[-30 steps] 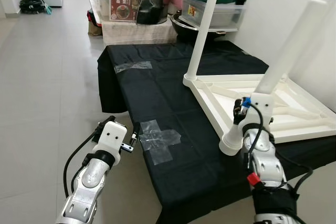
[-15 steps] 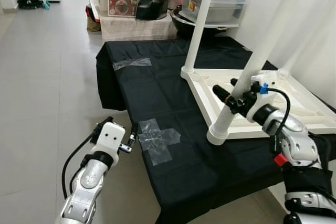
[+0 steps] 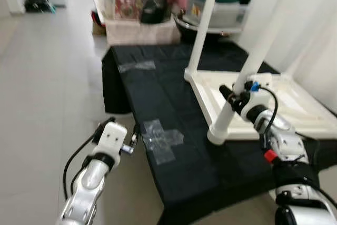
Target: Building children table
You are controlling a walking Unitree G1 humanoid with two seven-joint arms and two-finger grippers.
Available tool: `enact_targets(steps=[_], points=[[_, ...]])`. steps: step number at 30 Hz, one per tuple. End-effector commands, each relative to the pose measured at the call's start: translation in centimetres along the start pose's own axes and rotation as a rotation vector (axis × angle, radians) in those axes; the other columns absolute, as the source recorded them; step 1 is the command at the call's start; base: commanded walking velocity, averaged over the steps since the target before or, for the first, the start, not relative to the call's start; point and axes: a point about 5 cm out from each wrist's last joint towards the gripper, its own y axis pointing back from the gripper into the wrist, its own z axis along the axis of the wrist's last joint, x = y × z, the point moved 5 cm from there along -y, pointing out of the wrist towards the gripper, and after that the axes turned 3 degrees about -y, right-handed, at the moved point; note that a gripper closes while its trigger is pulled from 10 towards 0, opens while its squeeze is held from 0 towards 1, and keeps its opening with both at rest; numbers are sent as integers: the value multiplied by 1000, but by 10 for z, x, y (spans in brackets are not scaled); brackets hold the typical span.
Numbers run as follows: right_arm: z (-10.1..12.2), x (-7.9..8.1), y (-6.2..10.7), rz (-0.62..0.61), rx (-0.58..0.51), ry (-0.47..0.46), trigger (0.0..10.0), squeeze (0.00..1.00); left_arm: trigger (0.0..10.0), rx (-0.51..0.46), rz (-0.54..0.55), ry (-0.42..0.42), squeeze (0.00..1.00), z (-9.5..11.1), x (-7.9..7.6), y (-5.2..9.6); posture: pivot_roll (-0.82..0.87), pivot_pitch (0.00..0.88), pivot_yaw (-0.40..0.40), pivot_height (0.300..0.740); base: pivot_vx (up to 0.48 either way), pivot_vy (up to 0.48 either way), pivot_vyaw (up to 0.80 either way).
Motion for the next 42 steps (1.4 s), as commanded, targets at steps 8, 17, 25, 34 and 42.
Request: enact_targets(steps=[8,17,25,34,42], points=[[-64,-4,33,-479,152,25,0,0,10000,-1,-20,7,0,0,-5,2,27,0,-143,740,0,0,0],[-21,4,19,-305,-3,22,10000,1000,10000,-2,-11,9,0,1,-4,0,23,0,-140,740,0,0,0],[32,32,15,359,-125,86,10000,0,10000,-3,-16,8,0,1,-3,-1,22,0,-138,740,0,0,0],[34,25,17,422,-115,136,0,0,10000,-5,-14,7,0,1,-3,-1,32,0,-145,740,0,0,0],[6,-12,3,28,-16,183,0,0,10000,-2,-12,2,0,0,-1,1,28,0,-142,740,0,0,0]])
